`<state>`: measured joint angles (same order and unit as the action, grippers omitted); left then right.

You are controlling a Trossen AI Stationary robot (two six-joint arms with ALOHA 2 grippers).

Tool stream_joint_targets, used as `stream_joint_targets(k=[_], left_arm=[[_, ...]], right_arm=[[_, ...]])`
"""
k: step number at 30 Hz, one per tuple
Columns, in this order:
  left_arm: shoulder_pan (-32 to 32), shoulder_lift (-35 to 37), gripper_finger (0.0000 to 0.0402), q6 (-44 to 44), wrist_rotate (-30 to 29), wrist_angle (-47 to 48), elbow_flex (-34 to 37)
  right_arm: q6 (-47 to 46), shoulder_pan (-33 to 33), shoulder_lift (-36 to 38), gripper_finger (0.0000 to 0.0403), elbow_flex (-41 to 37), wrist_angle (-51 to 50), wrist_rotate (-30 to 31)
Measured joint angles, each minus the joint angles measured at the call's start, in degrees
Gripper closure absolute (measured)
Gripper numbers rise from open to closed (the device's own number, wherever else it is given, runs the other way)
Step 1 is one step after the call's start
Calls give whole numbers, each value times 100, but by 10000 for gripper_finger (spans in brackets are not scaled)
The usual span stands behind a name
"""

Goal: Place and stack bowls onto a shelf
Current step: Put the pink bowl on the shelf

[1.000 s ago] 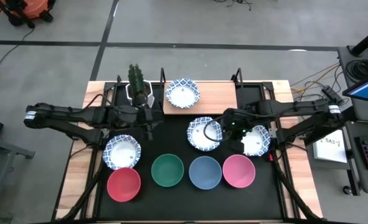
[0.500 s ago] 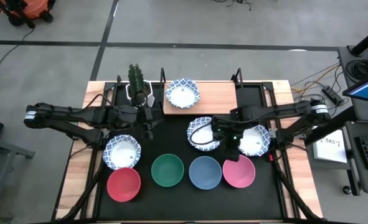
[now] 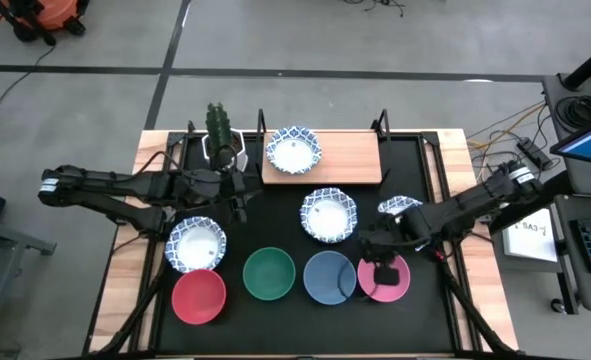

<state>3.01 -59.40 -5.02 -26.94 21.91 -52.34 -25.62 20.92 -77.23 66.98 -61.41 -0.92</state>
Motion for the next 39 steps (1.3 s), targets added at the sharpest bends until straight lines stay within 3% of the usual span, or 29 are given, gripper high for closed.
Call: stream_joint_targets(k=[5, 9, 15, 21, 32, 39], left_arm=[[0, 0, 228, 4, 0, -2, 0], [0, 0, 228, 42, -4, -4, 0], [0, 0, 228, 60, -11, -8, 0], [0, 0, 228, 109, -13, -9, 0], [0, 0, 228, 136, -13, -9, 0], [0, 0, 229, 160, -11, -9, 0]], right_arm=[[-572, 134, 74, 383, -264, 23, 196], [-735, 132, 60, 342, -402, 44, 96], [-292, 131, 26, 274, -599, 52, 457], [127, 3, 26, 246, -843, 251, 694], [405, -83, 24, 268, -1476, 1187, 530], [562, -88, 24, 356, -1527, 1287, 523]])
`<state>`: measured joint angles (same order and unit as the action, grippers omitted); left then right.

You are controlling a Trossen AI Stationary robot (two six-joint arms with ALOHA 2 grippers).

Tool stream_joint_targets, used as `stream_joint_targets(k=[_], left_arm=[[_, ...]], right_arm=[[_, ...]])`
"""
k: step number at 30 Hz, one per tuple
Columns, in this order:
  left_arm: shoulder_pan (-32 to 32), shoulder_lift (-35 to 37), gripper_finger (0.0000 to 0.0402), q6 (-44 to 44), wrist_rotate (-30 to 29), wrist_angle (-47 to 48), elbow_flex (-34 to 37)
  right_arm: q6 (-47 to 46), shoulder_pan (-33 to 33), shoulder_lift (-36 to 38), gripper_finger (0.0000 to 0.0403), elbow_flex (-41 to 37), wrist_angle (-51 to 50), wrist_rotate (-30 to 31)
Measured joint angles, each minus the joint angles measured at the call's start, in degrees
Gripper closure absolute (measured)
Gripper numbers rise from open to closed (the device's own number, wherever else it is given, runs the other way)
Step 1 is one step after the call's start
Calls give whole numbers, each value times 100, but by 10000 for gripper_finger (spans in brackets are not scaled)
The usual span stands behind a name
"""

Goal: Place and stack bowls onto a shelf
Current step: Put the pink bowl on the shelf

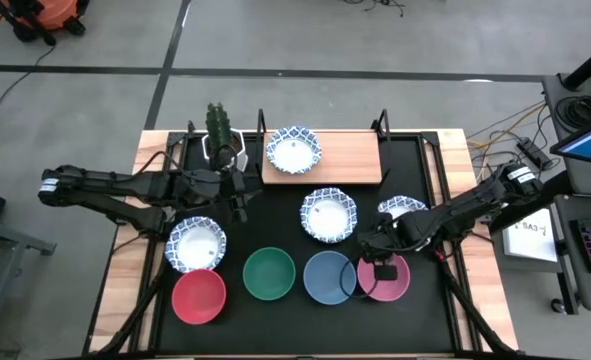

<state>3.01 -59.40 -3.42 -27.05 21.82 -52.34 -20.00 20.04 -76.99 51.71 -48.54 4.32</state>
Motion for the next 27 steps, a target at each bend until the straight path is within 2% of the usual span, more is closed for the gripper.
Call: stream_joint_targets(k=[2, 8, 15, 20, 27], left_arm=[[0, 0, 229, 12, -1, 0, 0], [0, -16, 229, 159, 0, -9, 0], [0, -26, 229, 254, 0, -24, 4], [0, -77, 229, 315, 2, -29, 4], [0, -247, 229, 315, 2, -82, 4]], right_arm=[[41, -7, 0, 382, -3, -15, -36], [51, -58, 37, 391, 137, -162, -57], [144, -350, 228, 393, 925, -1400, -28], [200, -970, 280, 394, 1729, -1835, 278], [650, -2215, 233, 394, 2565, -1856, 484]])
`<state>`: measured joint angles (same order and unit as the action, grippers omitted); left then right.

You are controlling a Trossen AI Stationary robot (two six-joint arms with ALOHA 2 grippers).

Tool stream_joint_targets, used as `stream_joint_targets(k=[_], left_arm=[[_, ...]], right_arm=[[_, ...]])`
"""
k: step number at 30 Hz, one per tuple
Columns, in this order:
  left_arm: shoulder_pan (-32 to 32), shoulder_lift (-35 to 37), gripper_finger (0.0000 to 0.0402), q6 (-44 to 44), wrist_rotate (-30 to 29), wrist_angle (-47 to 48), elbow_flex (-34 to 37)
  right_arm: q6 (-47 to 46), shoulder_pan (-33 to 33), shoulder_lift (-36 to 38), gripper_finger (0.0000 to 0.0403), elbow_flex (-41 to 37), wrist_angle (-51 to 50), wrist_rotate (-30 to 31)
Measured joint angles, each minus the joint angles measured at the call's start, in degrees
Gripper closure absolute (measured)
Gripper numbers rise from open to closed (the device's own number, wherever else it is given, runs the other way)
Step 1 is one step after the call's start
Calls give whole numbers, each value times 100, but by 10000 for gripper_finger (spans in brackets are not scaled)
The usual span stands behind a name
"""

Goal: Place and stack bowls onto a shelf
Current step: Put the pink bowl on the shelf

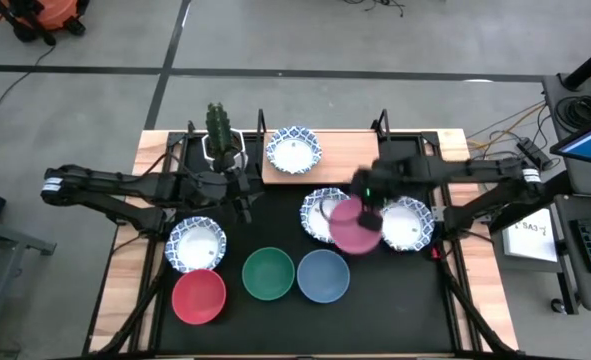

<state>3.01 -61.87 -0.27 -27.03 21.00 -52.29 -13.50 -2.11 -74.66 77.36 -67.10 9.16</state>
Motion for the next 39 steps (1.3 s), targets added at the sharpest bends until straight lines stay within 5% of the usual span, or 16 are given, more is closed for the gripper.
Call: stream_joint_targets(k=[8, 16, 32, 39], left_arm=[[2, -66, 229, -87, 0, -164, 0], [0, -48, 229, -48, 0, -163, 0], [1, -52, 229, 59, 0, -163, 0], [1, -52, 229, 61, 0, -165, 0]], right_arm=[[875, -1684, -396, 394, 378, 763, 880], [1263, -2638, -934, 394, 566, 1044, 910], [1361, -3031, -1659, 393, 568, 1055, 896], [1383, -3088, -1826, 355, 568, 1157, 1245]])
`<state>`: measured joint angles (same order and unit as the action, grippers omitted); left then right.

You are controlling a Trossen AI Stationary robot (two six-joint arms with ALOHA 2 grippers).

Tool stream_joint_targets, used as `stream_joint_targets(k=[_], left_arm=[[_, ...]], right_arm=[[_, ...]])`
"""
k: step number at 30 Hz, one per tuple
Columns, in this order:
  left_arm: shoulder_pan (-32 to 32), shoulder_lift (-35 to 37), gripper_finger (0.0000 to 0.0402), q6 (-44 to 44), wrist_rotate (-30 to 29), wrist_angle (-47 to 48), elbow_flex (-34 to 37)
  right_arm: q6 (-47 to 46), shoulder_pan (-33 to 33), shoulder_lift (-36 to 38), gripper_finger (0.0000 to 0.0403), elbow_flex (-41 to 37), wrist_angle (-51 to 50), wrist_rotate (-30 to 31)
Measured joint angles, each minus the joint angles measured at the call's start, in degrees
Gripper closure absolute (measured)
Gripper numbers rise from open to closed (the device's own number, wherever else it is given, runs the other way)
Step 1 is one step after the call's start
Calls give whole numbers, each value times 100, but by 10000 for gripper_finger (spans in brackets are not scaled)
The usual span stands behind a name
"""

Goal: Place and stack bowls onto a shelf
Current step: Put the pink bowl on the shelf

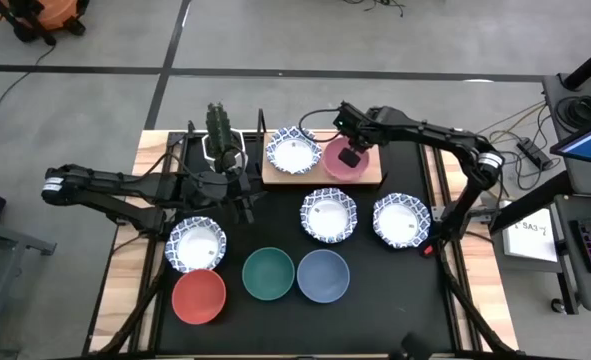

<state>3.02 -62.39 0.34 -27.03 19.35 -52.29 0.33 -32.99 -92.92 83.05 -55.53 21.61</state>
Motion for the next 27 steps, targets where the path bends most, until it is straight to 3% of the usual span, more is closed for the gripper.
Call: stream_joint_targets(k=[12, 14, 18, 19, 24, 27], left_arm=[[0, -22, 229, 24, 0, -4, -2], [0, -22, 229, 24, 0, -4, -2], [-1, -22, 229, 44, 1, -4, -2], [1, -22, 229, 44, 1, -5, -2], [1, -22, 229, 44, 2, -9, -2], [-1, -22, 229, 46, 2, -9, -2]], right_arm=[[535, 68, 332, 337, -7, 307, 147], [702, 157, 560, 339, -7, 136, -431], [868, 349, 1018, 353, -66, -231, -2821], [850, 439, 1087, 358, -133, -246, -3180], [915, 1001, 1174, 389, -815, -231, -3282], [873, 1231, 1095, 393, -1253, -14, -2829]])
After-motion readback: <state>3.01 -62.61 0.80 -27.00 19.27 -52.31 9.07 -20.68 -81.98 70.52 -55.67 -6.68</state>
